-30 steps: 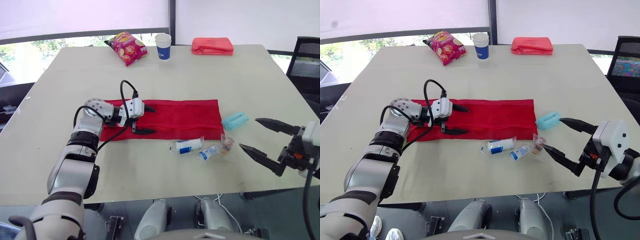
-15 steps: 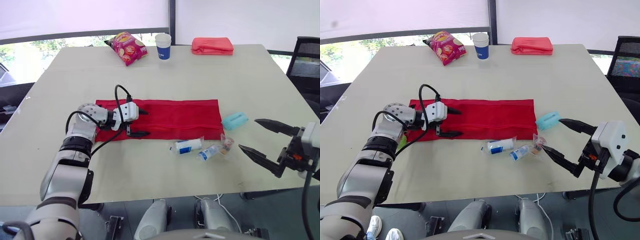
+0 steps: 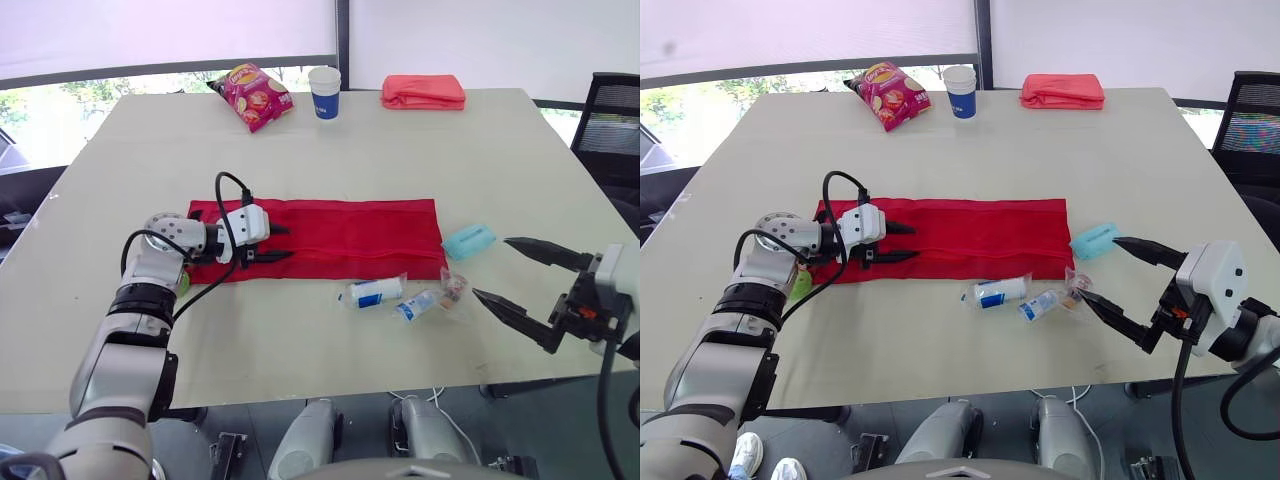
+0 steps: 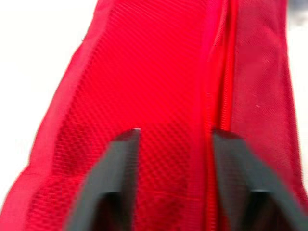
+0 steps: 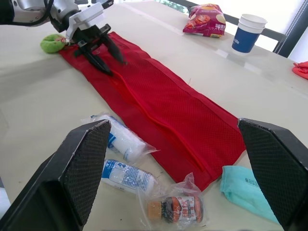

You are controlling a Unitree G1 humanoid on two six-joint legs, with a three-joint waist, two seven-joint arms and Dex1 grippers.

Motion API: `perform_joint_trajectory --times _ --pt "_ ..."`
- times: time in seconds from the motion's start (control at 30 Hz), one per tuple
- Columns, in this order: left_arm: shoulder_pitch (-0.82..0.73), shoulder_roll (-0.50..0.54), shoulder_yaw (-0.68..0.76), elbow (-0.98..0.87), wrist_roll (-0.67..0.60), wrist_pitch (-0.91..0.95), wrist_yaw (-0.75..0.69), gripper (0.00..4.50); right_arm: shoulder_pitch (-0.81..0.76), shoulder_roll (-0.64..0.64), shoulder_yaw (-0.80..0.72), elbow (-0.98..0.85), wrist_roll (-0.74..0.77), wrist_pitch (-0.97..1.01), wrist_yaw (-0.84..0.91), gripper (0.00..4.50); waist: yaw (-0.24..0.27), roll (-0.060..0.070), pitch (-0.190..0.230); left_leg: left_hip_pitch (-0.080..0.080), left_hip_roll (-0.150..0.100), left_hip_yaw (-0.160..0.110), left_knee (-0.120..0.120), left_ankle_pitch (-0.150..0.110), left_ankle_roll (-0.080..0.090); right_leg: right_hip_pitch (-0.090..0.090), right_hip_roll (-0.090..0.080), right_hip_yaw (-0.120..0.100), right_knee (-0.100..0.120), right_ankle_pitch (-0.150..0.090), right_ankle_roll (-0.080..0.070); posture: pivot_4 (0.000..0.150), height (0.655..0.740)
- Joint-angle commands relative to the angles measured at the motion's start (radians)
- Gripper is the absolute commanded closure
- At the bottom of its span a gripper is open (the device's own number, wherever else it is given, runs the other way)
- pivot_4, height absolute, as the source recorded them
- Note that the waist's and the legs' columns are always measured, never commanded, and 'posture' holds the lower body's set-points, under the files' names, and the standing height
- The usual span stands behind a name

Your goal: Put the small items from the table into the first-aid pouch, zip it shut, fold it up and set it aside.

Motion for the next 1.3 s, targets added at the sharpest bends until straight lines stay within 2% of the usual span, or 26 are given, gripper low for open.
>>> perform_joint_trajectory --times 0.03,0.23,0.33,0.6,0.77,1.0,1.13,1.3 --pt "0.003 0.014 0.028 -0.058 -0.047 0.042 -0.025 4.47 -0.010 0.000 -0.017 -0.018 0.007 -0.021 -0.004 0.00 0.000 0.000 0.000 0.000 0.000 0.000 0.000 0.000 0.000 0.000 0.000 0.000 0.000 0.000 0.000 0.150 0.7395" --pt "0.035 0.008 0.052 -0.147 -0.124 0.159 -0.068 4.47 0.002 0.003 -0.024 -0.024 0.007 -0.023 -0.002 0.00 0.000 0.000 0.000 0.000 0.000 0.000 0.000 0.000 0.000 0.000 0.000 0.000 0.000 0.000 0.000 0.150 0.7395" --pt "0.037 -0.007 0.079 -0.207 -0.173 0.254 -0.048 4.47 0.034 0.004 -0.075 -0.035 0.037 -0.019 0.011 0.00 0.002 0.000 0.000 0.000 0.000 0.000 0.000 0.000 0.000 0.000 0.000 0.000 0.000 0.000 0.000 0.150 0.7395" --pt "0.101 -0.048 0.130 -0.376 -0.225 0.419 0.076 4.47 0.167 -0.007 -0.251 -0.062 0.166 -0.008 0.081 0.00 0.000 0.000 0.000 0.000 0.000 -0.001 0.000 0.000 0.000 0.000 0.000 0.002 0.000 0.000 0.000 0.150 0.7395" --pt "0.152 -0.081 0.140 -0.459 -0.232 0.476 0.156 4.47 0.184 -0.026 -0.275 -0.059 0.167 -0.005 0.087 0.00 0.001 0.000 0.000 0.001 0.001 0.000 0.000 0.000 0.000 0.001 0.000 0.003 0.000 0.000 0.000 0.150 0.7395" --pt "0.191 -0.088 0.130 -0.490 -0.225 0.475 0.191 4.47 0.040 -0.169 -0.086 0.001 0.085 0.022 0.111 0.00 0.001 0.000 0.000 0.001 0.001 0.001 0.000 0.000 0.000 0.000 -0.001 0.003 0.000 0.000 0.000 0.150 0.7395" --pt "0.187 -0.083 0.121 -0.488 -0.215 0.462 0.191 4.47 -0.184 -0.247 0.176 0.096 -0.021 0.027 0.146 0.00 -0.001 0.000 0.000 0.001 0.000 0.003 0.000 0.000 0.000 0.000 -0.001 0.003 0.000 0.001 -0.001 0.150 0.7395" --pt "0.193 -0.081 0.111 -0.500 -0.213 0.452 0.193 4.47 -0.451 -0.234 0.469 0.204 -0.144 0.050 0.212 0.00 0.000 0.001 0.001 0.000 0.001 0.002 0.000 0.000 -0.001 -0.001 -0.001 0.002 -0.001 0.001 -0.002 0.150 0.7395"
